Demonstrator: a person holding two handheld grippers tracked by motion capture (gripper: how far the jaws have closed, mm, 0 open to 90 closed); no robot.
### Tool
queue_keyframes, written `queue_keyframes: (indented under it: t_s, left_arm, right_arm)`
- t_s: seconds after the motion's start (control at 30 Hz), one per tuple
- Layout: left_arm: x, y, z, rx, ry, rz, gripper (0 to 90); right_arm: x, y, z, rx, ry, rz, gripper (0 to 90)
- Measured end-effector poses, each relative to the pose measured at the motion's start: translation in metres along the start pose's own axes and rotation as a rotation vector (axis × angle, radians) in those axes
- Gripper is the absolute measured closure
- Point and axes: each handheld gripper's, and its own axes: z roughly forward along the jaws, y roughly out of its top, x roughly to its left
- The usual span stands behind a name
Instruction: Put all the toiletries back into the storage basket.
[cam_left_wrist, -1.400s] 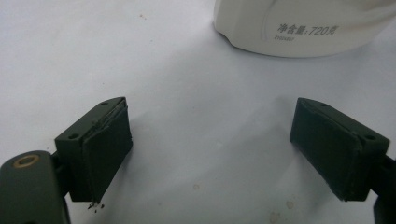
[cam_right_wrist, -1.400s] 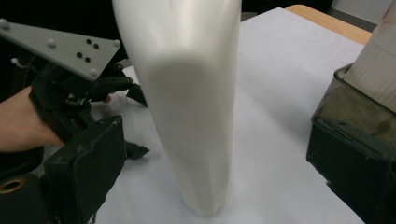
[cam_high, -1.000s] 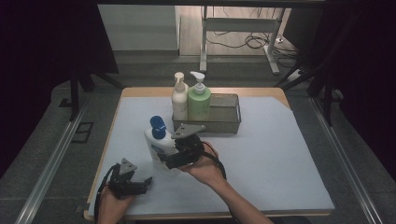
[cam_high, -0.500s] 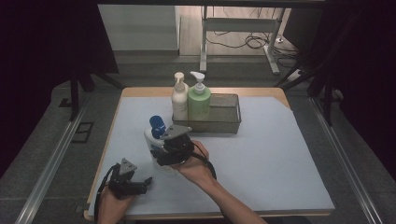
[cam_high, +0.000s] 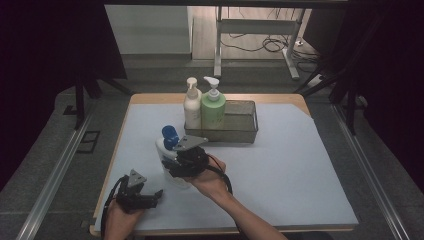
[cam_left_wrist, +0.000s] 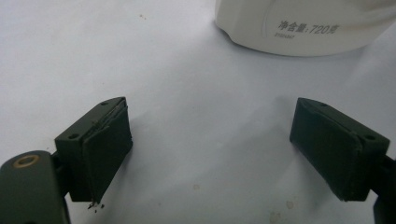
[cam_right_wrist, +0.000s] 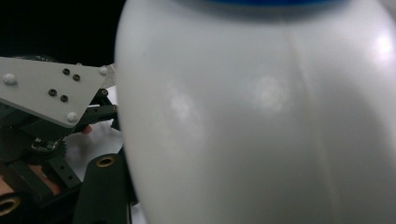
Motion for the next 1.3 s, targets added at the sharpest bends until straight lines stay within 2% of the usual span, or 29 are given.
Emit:
queue_keyframes:
  t_s: [0.17,0.47,0.67,1.0,1.3]
  left_arm:
    - [0.0,0.0,0.0,0.0,0.0,-0.001,12.3]
    - [0.0,0.0,0.0,0.001,0.0,0.0,12.3]
    - [0.0,0.0,0.0,0.002,-0.003,0.004,12.3]
    - [0.0,0.0,0.0,0.002,-0.003,0.005,12.3]
    - [0.0,0.0,0.0,0.001,-0.004,0.004,12.2]
  right_arm:
    - [0.0,0.002,-0.005,0.016,0.012,0.004,40.1]
    - [-0.008,0.007,-0.029,0.019,0.006,0.003,40.1]
    - [-0.025,0.001,-0.043,0.017,-0.023,0.033,40.1]
    - [-0.05,-0.006,-0.071,0.02,-0.08,0.057,40.1]
    - [-0.067,-0.012,-0.09,0.018,-0.116,0.082,40.2]
